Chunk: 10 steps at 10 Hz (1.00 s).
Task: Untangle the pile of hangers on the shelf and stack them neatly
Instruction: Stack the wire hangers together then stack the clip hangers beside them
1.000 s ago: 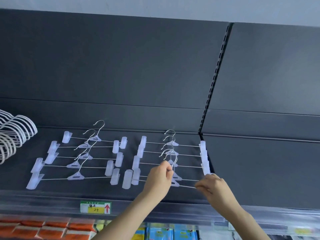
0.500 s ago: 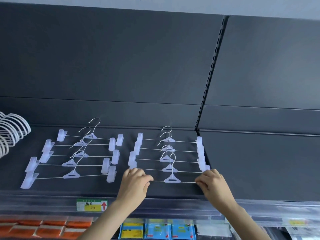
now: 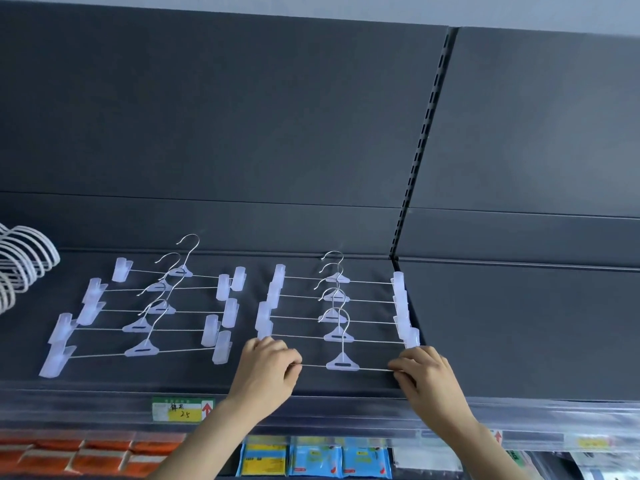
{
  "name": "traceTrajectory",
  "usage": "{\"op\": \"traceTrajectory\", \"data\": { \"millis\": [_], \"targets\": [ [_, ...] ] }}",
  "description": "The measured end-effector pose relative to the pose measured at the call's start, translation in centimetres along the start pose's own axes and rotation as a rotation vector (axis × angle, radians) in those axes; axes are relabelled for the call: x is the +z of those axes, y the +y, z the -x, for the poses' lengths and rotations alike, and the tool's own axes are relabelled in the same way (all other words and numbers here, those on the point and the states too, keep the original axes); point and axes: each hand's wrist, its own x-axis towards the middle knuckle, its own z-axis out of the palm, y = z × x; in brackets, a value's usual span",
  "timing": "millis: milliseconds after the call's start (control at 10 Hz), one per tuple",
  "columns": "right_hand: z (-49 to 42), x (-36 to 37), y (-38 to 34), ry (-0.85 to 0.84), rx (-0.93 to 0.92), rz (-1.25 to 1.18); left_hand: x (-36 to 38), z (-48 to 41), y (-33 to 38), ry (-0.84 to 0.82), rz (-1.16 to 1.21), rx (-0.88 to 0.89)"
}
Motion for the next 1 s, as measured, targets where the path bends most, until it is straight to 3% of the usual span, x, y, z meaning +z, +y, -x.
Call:
{"op": "traceTrajectory", "data": {
  "millis": [600,1000],
  "targets": [
    [-0.7,-1.3,-0.1,0.026,-0.091,-0.03,-2.4,1.7,1.1,0.136,0.023,-0.099],
    [1.6,-4.5,-5.2,-0.006,-0.026,0.014,-7.1,7.6,-0.1,0.07,0.072,-0.145]
  ]
}}
